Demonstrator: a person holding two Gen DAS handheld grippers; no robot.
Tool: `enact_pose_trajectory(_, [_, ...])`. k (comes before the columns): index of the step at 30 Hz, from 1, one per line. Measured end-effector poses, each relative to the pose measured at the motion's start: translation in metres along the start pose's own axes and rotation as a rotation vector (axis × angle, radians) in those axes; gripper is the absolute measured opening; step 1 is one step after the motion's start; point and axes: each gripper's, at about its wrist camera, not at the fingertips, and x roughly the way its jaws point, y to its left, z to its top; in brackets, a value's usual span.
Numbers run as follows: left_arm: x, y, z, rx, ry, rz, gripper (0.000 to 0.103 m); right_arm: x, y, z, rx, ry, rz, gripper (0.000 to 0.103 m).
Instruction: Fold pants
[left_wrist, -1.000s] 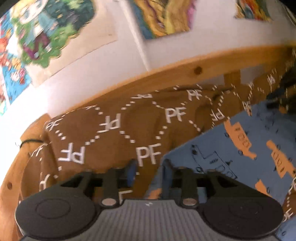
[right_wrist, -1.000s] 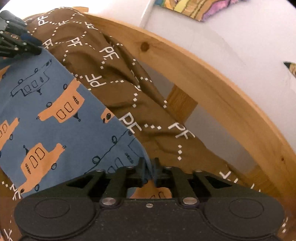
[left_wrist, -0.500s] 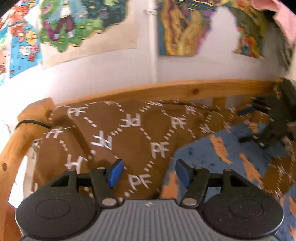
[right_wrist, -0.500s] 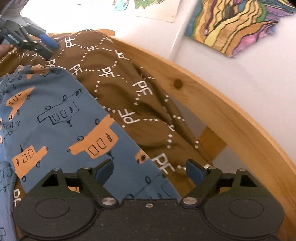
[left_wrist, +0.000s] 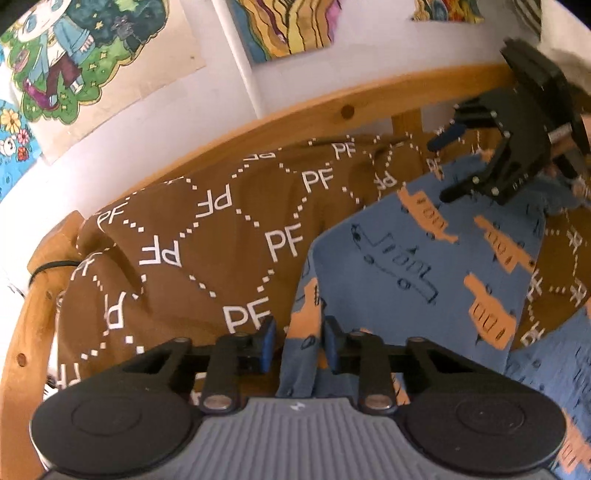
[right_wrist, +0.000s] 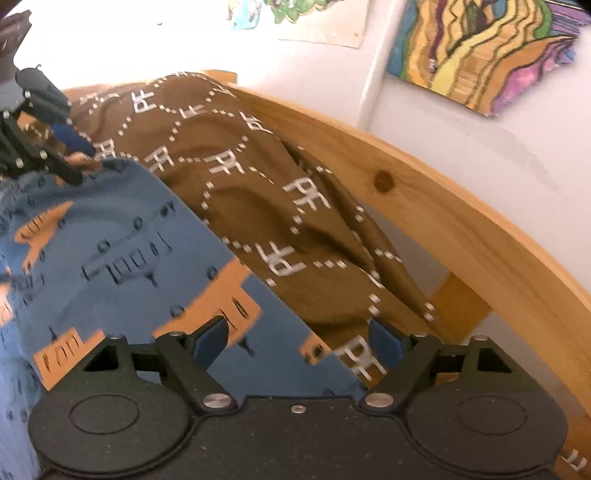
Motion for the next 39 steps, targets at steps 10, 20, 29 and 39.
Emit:
enact_pose_trajectory(10, [-0.003,-0.007,-0.003,0.059,0.026,0.06,0.008,0.026,0.012,0.014,-0.06,0.07,0.024,0.024])
enact_pose_trajectory(20, [-0.018,-0.026,-0.01,0.145,-0.005,0.152,0.003,-0.036,0.033,0.007,-0.093,0.029,-0.006,0.0])
enact_pose_trajectory(29, [-0.076,-0.049,-0.037,0.325,-0.139,0.202,0.003,-0.13,0.084,-0.019,-0.124,-0.057,-0.026,0.0])
enact_pose_trajectory(39, [-0.116,-0.092,-0.098,0.408,-0.139,0.151,0.003,-0.188,0.17,-0.067,-0.106,-0.001,0.05,0.0])
